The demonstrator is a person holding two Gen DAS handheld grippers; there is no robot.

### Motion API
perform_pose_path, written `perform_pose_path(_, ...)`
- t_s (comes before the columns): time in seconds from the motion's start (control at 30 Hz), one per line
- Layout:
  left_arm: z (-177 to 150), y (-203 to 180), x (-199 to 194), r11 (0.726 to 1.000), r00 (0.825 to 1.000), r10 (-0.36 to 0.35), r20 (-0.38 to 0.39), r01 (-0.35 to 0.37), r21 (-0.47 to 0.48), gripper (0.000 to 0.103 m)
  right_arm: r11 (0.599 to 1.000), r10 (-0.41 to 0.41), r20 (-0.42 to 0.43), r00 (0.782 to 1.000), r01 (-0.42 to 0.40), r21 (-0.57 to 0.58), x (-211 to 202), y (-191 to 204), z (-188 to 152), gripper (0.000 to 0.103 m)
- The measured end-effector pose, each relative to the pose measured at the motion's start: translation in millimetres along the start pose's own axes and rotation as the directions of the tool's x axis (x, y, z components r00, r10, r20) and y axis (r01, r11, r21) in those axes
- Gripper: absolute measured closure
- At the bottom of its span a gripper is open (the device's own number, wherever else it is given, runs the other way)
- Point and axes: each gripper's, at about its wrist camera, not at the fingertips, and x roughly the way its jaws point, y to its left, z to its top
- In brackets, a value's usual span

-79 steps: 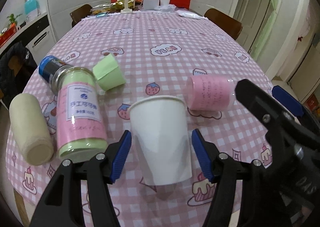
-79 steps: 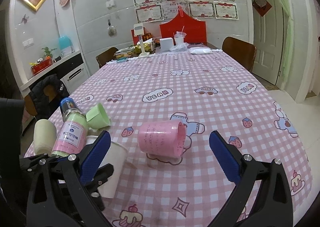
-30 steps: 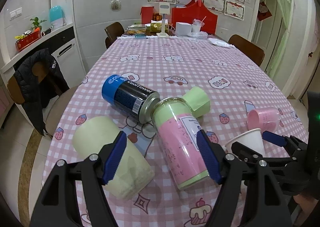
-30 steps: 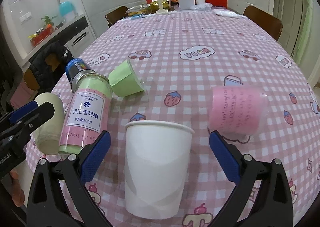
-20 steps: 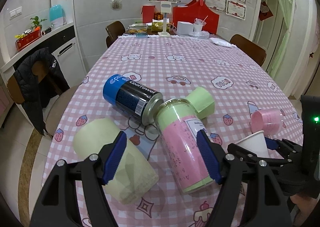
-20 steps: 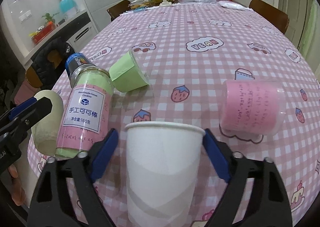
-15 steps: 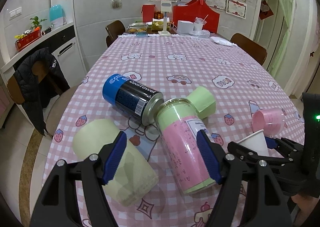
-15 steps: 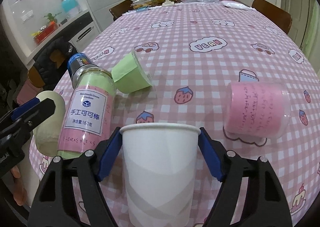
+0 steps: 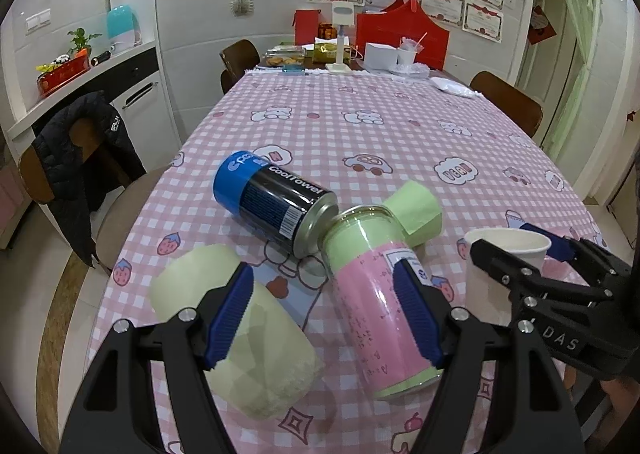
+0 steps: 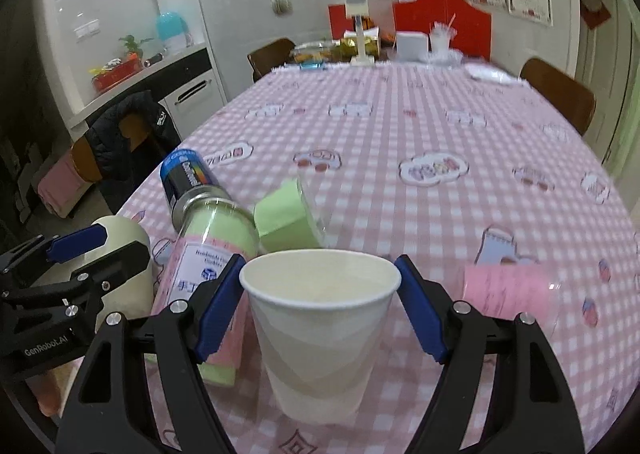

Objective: Flip cup upside down
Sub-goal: 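Lower the cup onto the tablecloth and open the right gripper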

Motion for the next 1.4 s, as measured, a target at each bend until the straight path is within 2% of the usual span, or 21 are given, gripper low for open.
perform_pose_path(0.1,-0.1,-0.3,0.3,1.0,1.0,0.003,0.001,-0.003,-0.003,0.032,0.996,-0.068,0.055,0.996,0.071,-0.052,-4.7,6.9,-2.1,0.031)
perform_pose_path(0.17,-0.2,-0.1,0.5,1.0,1.0,0.003,-0.002,-0.003,-0.002,0.032,0.993,-0.075,0.089,0.993,0.083,-0.082,-7.4,9.9,-4.6,0.031)
perform_pose_path(0.23,-0.7,-1.1,0.3,1.0,1.0,0.002,-0.003,-0.002,0.001,0.032,0.994,-0.062,0.119,0.991,0.072,-0.083,-8.2,8.6,-7.1,0.031)
perform_pose_path(0.4,-2.7,-4.8,0.2,1.0,1.0,0.008,-0.007,-0.008,0.013,0.032,0.996,-0.05,0.104,0.993,0.058,-0.074,-4.5,5.3,-11.5,0.031)
perform_pose_path(0.7,-6.2,-1.5,-6.2,1.0,1.0,0.025,0.0,-0.025,-0.004,0.032,0.997,0.032,0.085,0.996,-0.025,-0.073,-12.6,3.7,-21.0,0.029)
perform_pose_path(0.83,-9.8,-5.1,-11.6,0.999,0.999,0.04,0.011,-0.04,0.0,0.032,0.996,0.06,0.107,0.992,-0.052,-0.079,-19.4,4.3,-24.5,0.02)
perform_pose_path(0.9,-11.5,-6.1,-14.9,0.999,0.999,0.049,0.015,-0.049,0.006,0.032,0.994,0.069,0.118,0.991,-0.059,-0.087,-23.1,6.3,-25.5,0.019)
perform_pose_path(0.97,-13.0,-7.0,-19.2,0.998,0.997,0.066,0.028,-0.066,0.004,0.032,0.993,0.079,0.122,0.989,-0.069,-0.091,-26.7,7.1,-25.5,0.018)
perform_pose_path(1.07,-13.5,-7.5,-27.3,0.994,0.992,0.106,0.068,-0.106,-0.011,0.032,0.991,0.107,0.144,0.984,-0.095,-0.091,-35.6,5.4,-26.3,0.011)
perform_pose_path(1.4,-13.4,-12.6,-64.8,0.989,0.972,0.147,0.184,-0.144,-0.03,0.031,0.991,0.122,0.258,0.959,-0.101,-0.093,-79.0,2.9,-22.7,0.009)
